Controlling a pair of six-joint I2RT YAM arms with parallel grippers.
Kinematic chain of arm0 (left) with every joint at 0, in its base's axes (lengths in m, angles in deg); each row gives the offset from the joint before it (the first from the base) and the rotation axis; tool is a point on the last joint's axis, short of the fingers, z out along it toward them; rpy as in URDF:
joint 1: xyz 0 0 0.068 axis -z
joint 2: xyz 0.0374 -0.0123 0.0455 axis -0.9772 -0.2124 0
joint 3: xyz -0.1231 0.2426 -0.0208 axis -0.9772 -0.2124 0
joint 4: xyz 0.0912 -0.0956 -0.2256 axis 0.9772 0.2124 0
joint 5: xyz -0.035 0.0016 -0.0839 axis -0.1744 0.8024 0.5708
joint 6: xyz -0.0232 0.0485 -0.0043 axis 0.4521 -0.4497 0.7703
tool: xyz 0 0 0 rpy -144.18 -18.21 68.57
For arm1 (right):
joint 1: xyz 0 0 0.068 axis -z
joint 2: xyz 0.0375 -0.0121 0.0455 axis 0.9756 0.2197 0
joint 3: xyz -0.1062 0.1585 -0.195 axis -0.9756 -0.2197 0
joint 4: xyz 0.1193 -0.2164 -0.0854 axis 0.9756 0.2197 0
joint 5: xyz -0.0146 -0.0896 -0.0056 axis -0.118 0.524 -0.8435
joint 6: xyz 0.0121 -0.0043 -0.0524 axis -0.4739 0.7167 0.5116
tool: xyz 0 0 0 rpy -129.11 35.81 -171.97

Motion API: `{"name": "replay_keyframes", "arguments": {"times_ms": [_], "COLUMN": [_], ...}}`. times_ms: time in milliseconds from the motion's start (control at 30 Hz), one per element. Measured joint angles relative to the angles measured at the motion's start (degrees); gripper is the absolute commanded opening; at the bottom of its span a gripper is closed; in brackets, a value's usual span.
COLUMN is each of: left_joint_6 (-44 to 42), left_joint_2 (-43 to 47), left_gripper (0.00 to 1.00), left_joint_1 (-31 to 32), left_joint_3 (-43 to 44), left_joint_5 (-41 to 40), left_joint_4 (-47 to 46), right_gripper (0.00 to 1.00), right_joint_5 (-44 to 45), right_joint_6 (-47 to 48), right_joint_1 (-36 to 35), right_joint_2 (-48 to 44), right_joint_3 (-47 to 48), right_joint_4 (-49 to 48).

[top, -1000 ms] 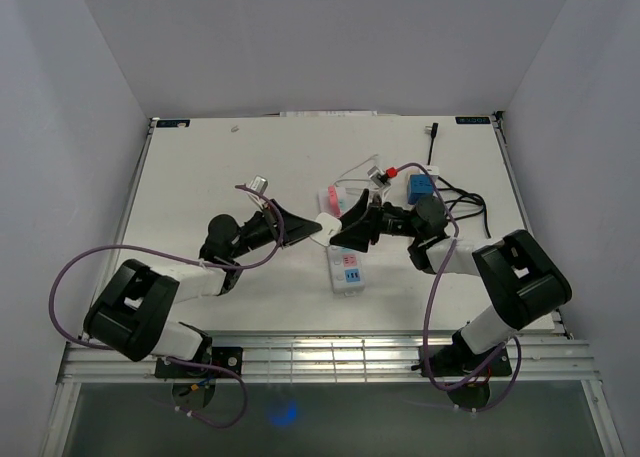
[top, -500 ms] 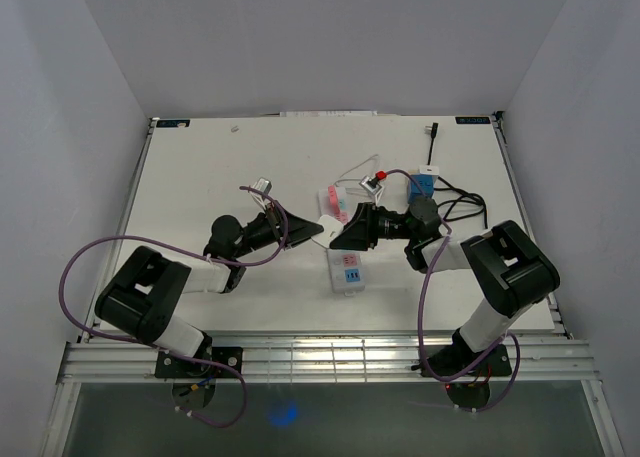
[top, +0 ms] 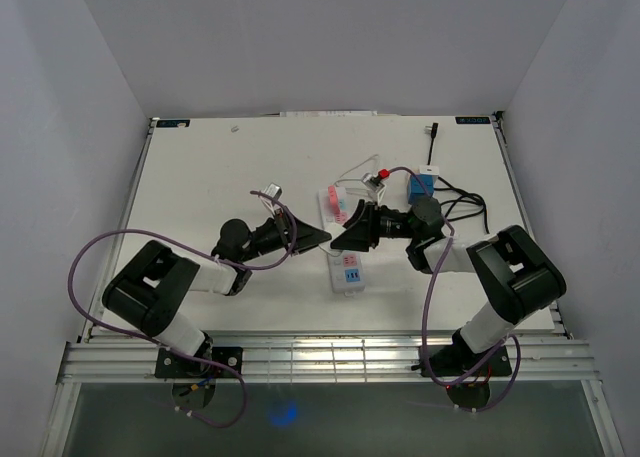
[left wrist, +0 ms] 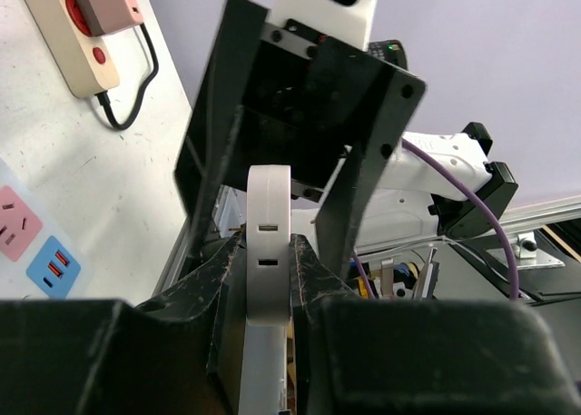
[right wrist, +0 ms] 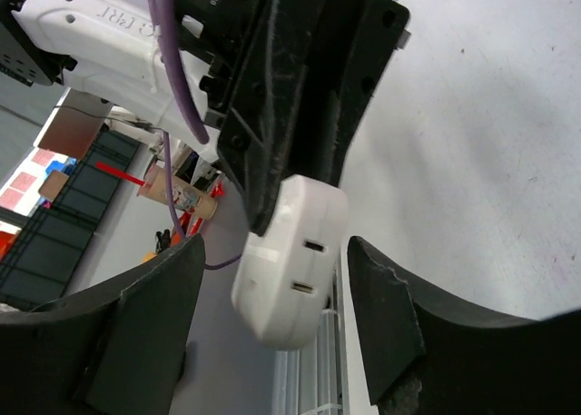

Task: Insert the plug
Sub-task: Adjust the plug.

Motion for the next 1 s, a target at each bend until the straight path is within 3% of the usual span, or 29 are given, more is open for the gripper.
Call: {"name": "replay_keyframes", "arguments": {"times_ms": [233, 400, 767, 1000], "left_joint_6": [0.2, -0.6, -9.8, -16.0], "left_joint_2": [-1.8, -1.5, 7.2, 10.6], "left_gripper": [0.00, 0.00, 0.00, 0.00], "left_joint_1": [0.5, 0.6, -1.0, -1.0], "left_joint_3": [0.0, 0.0, 1.4, 2.9], "left_joint_5": [0.0, 0.2, 0.0, -1.1], "left_joint_4": [-1.7, -1.1, 11.9, 19.0], "right_gripper": [0.52, 0.48, 0.45, 0.34], "right_joint_5": [0.5, 1.2, 2.3, 3.1], "right_joint_6": [1.3, 1.7, 0.2, 1.0], "right_joint_1": [0.0, 0.0, 0.0, 0.1], "right_joint_2": [-2.3, -2.3, -1.6, -1.6], "right_joint_3": [-0.7, -1.1, -1.0, -0.8], "right_joint_4": [0.5, 1.0, 0.7, 0.5]}}
